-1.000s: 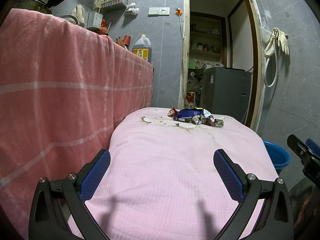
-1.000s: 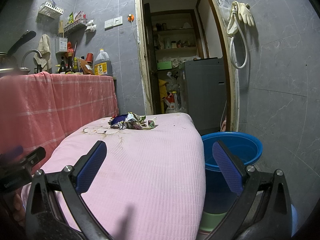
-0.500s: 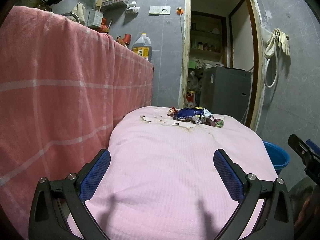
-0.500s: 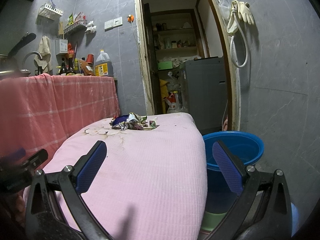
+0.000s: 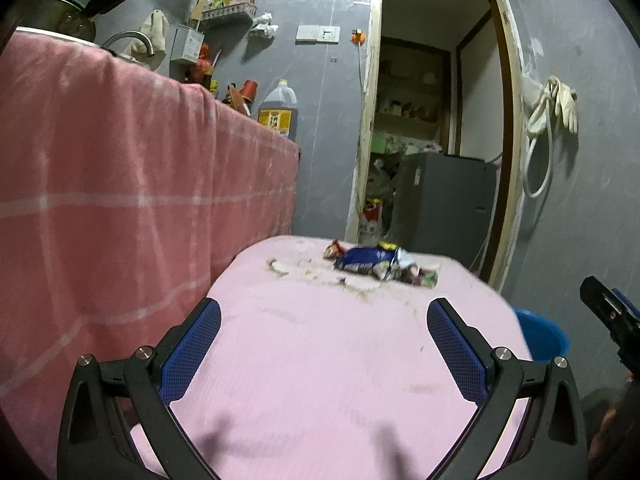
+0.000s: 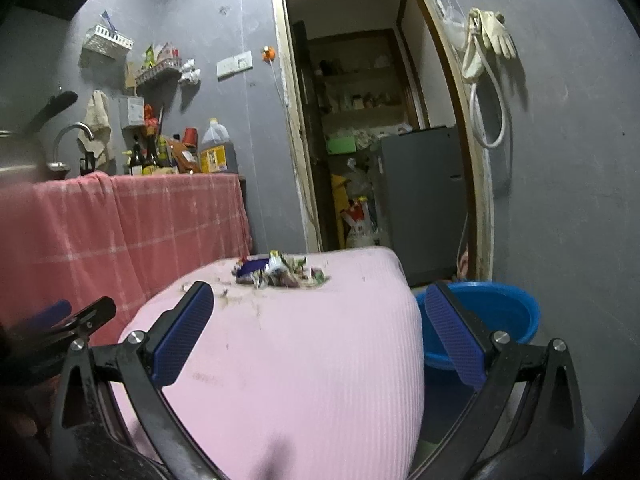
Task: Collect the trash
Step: 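Move both tools down toward the trash pile on the pink cushion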
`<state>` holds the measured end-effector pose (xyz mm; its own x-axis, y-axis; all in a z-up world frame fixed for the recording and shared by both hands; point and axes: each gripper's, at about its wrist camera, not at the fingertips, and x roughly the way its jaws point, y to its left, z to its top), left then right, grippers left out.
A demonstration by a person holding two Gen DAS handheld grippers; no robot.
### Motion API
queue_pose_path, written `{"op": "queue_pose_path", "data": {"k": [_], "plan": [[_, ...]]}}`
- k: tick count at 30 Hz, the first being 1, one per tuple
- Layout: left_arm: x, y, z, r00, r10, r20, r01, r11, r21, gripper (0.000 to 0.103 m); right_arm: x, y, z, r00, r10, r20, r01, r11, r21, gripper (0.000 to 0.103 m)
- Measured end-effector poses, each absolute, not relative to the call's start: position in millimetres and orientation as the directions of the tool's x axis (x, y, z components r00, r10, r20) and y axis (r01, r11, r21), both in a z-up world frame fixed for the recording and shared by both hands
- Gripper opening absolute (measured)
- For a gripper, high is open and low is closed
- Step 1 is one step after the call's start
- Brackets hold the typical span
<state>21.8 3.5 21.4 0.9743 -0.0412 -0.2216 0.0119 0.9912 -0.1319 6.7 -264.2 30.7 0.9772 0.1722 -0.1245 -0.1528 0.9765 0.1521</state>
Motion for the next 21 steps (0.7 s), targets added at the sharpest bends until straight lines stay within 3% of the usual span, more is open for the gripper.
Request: {"op": "queue_pose_path", "data": {"k": [10, 16, 21], "plan": [[56.5, -0.4, 56.1, 0.978, -0.106, -0.181, 0.085, 0.989, -0.12, 0.101, 40.2, -267.6, 52.8, 0.979, 0.189, -0.075, -0.176, 0.973, 0.152, 0.103], [101.4, 3.5, 65.8, 0.961, -0.131, -0.244, 0.101, 0.986, -0.132, 0.101, 79.7, -278.4, 65.9, 0.984, 0.161, -0.072, -0.15, 0.98, 0.133, 0.103], [136.8, 3.9, 66.1, 0.948, -0.124, -0.295, 0.092, 0.989, -0.119, 0.101, 124.5, -284.8, 71.2, 0.981, 0.153, -0.122, -0.139, 0.983, 0.118, 0.103]]}}
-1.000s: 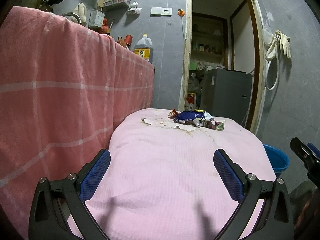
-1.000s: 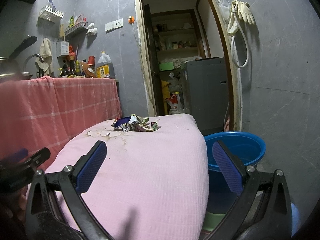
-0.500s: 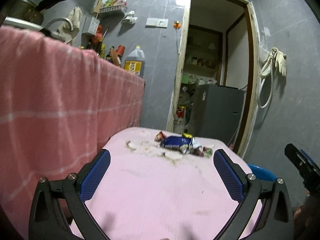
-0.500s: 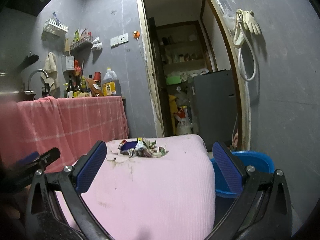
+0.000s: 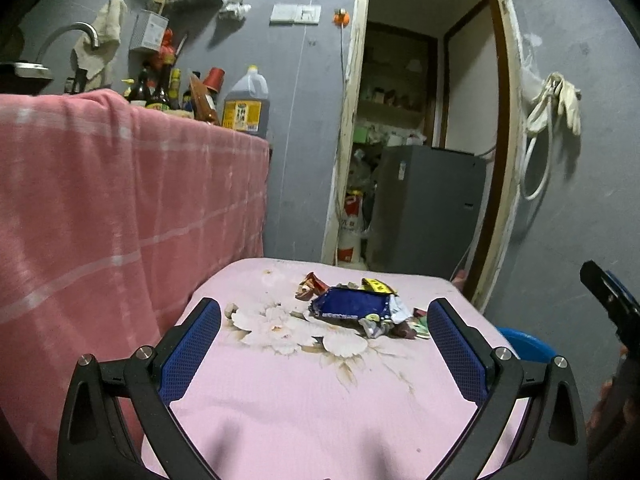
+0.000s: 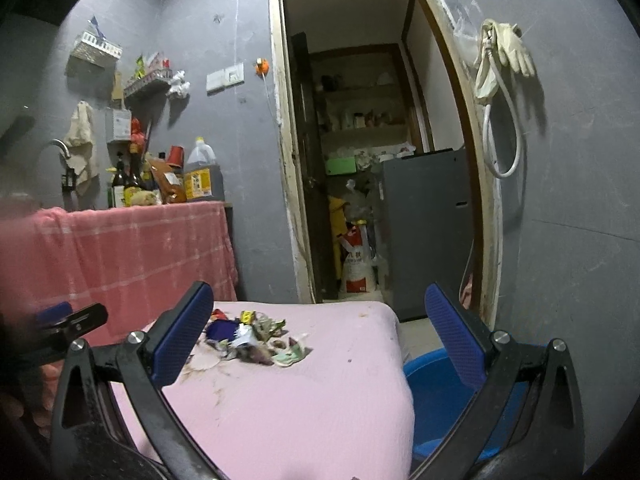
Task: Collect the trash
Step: 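Move both tools down toward the trash pile on the pink cushion, then grasp the white crumpled wrapper with the left tool while the right tool pinches a small white scrap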
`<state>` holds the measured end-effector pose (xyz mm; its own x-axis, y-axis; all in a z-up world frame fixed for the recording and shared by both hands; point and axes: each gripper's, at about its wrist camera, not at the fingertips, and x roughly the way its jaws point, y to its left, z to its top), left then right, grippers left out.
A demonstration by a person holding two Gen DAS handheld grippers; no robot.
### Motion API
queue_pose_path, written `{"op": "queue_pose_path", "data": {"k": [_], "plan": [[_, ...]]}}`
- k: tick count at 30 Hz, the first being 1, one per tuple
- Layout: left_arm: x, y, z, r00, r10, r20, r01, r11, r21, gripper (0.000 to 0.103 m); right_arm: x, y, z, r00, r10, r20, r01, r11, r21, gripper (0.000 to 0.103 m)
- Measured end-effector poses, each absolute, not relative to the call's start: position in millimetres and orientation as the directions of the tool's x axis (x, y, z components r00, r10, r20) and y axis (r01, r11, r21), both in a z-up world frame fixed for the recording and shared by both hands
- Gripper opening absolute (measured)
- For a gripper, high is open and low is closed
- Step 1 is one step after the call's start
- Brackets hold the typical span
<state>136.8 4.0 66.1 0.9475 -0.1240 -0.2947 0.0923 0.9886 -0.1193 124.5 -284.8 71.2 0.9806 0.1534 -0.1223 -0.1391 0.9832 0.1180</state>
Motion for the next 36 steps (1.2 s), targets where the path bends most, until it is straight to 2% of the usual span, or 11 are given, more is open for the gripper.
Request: {"op": "queue_pose_path", "data": {"k": [5, 12, 19, 24, 29, 36], "plan": [[171.1, -0.7, 56.6, 0.926, -0.129, -0.355, 0.107, 0.991, -0.081, 0.101, 181.8, -283.7, 60.2, 0.953, 0.171, -0.249, -0.153, 0.984, 0.089, 0.103], [217.3, -7.2, 28.0, 0.847, -0.167, -0.504, 0.144, 0.986, -0.085, 0.101, 244.5, -279.5, 30.9, 0.868, 0.273, -0.415, -0.245, 0.962, 0.121, 0.103], [245.8, -17.5, 8.5, 0.77, -0.193, -0.608, 0.181, 0.98, -0.083, 0.1, 270.2, -276.0, 4.6, 0.796, 0.301, -0.525, -0.278, 0.953, 0.124, 0.102], [266.2, -22.7, -1.8, 0.693, -0.24, -0.679, 0.215, 0.969, -0.123, 0.089, 282.2, -269.9, -6.1, 0.745, 0.332, -0.579, -0.311, 0.94, 0.139, 0.08], [282.3, -27.3, -10.3, 0.615, -0.305, -0.727, 0.258, 0.949, -0.18, 0.064, 292.1, -261.8, -15.9, 0.692, 0.366, -0.622, -0.335, 0.926, 0.173, 0.068], [293.9, -30.1, -6.3, 0.614, -0.32, -0.721, 0.265, 0.945, -0.194, 0.056, 303.4, -248.9, -20.4, 0.667, 0.379, -0.642, -0.342, 0.921, 0.188, 0.045]]}}
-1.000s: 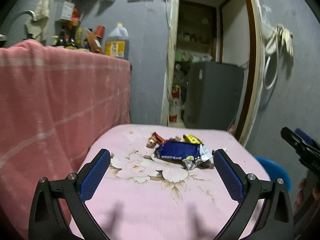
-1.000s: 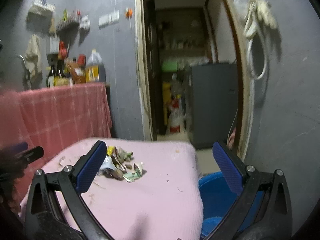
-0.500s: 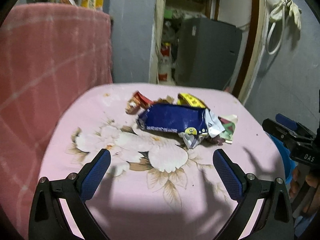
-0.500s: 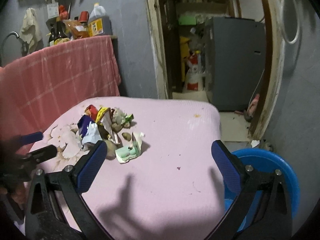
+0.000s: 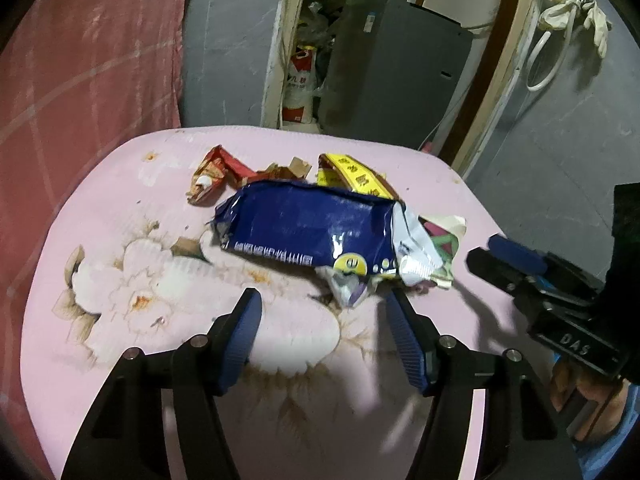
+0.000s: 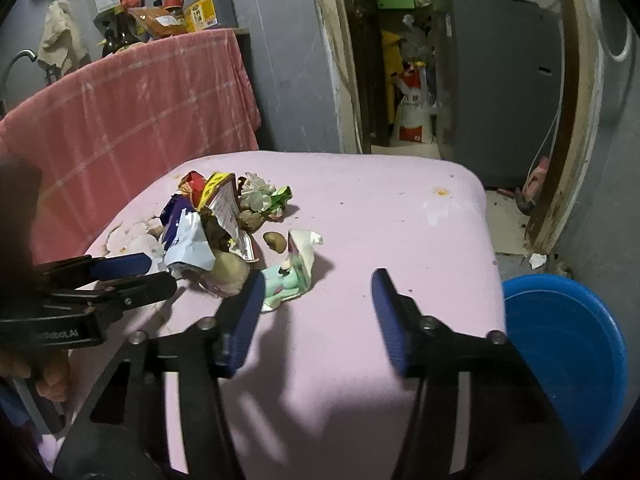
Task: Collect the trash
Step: 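Grasp the white crumpled wrapper with the left tool while the right tool pinches a small white scrap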
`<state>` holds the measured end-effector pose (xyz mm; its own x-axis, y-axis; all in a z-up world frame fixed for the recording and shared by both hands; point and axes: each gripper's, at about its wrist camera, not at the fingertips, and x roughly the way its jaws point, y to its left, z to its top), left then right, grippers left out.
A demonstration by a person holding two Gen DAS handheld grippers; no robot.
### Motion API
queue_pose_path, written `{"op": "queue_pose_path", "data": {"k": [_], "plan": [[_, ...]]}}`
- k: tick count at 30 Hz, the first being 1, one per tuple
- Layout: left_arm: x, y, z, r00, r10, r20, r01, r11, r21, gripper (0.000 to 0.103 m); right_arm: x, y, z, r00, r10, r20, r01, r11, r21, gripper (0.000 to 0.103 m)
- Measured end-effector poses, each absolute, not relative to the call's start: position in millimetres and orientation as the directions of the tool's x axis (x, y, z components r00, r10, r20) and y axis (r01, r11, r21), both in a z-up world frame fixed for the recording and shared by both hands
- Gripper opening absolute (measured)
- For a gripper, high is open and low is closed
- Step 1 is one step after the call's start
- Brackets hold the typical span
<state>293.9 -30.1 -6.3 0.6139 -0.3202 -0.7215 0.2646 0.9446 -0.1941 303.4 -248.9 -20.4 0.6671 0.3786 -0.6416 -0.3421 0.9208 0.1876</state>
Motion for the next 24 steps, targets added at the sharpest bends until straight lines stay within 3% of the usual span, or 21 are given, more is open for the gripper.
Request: {"op": "queue_pose_path", "data": {"k": [8, 12, 17, 24], "plan": [[306.3, -34.2, -9.5, 0.601, -0.348, -0.72, 0.273, 0.935, -0.225, 0.03, 320.5, -240.4, -27.7, 0.626, 0.431, -0.65, -0.358, 0.899, 0.251, 0.029], [307.2, -34.8, -10.2, 0.593, -0.358, -0.721, 0.275, 0.932, -0.236, 0.018, 323.9, -237.1, -31.1, 0.607, 0.439, -0.663, -0.364, 0.894, 0.259, 0.004], [302.2, -30.8, -9.5, 0.588, -0.362, -0.723, 0.254, 0.932, -0.26, 0.012, 321.8, -239.7, -30.8, 0.617, 0.449, -0.646, -0.365, 0.891, 0.27, 0.001], [281.8, -29.0, -3.2, 0.586, -0.361, -0.726, 0.267, 0.931, -0.248, 0.011, 311.4, -243.7, -25.1, 0.653, 0.448, -0.611, -0.367, 0.892, 0.263, 0.0]]}}
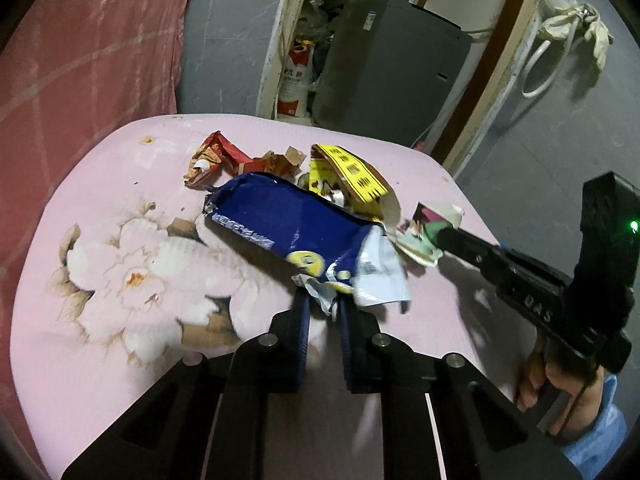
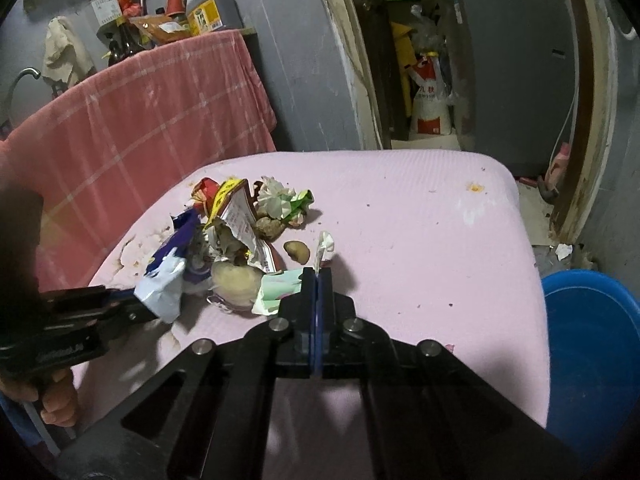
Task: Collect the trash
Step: 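Grasp the white crumpled wrapper with the left tool while the right tool pinches a small white scrap, then carry both held pieces over the blue basin and open both tools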
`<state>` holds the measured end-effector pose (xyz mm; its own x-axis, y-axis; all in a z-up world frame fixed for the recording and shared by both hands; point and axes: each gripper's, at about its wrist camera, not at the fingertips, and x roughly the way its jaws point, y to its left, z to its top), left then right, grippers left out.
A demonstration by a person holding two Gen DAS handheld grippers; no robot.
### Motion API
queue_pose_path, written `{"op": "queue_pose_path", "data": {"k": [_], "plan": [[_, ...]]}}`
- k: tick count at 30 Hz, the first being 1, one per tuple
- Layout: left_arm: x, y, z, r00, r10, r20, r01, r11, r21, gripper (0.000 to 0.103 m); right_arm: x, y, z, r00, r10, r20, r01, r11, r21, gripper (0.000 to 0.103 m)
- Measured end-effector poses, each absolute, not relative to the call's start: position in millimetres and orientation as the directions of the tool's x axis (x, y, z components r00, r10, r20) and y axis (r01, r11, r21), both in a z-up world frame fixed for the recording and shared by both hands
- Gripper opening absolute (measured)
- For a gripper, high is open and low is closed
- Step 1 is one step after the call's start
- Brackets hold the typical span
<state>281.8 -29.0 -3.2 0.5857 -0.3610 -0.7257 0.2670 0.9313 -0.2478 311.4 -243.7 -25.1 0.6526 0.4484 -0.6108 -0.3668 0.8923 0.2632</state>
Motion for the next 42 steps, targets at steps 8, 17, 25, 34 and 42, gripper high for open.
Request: {"op": "queue_pose_path", "data": {"k": [8, 17, 25, 34, 42], "plan": [[254.5, -28.1, -4.3, 0.563, -0.395, -0.726, 0.298, 0.916, -0.268, 0.011, 290.6, -252.8, -14.3, 0.703, 0.43, -0.566, -0.366, 0.901, 0.23, 0.0], [230.0, -48.8, -1.5, 0.535, -0.466, -0.705, 0.342, 0.882, -0.323, 0.011, 258.1, -271.1, 0.0, 0.764, 0.409, -0.499, -0.357, 0.912, 0.201, 0.0], [224.2, -69.7, 22.0, 0.611, -0.491, -0.62, 0.376, 0.87, -0.319, 0.011, 225.6, -293.9, 20.7, 0.846, 0.37, -0.383, -0.315, 0.928, 0.201, 0.0], [230.5, -111.2, 59.3, 0.75, -0.502, -0.43, 0.436, 0.865, -0.248, 0.011, 184.3, -333.5, 52.1, 0.965, 0.203, -0.168, -0.174, 0.97, 0.172, 0.0], [240.1, -171.9, 67.8, 0.712, -0.584, -0.389, 0.534, 0.811, -0.24, 0.011, 170.8, -385.2, 56.5, 0.991, 0.033, -0.13, -0.007, 0.981, 0.196, 0.0]]}}
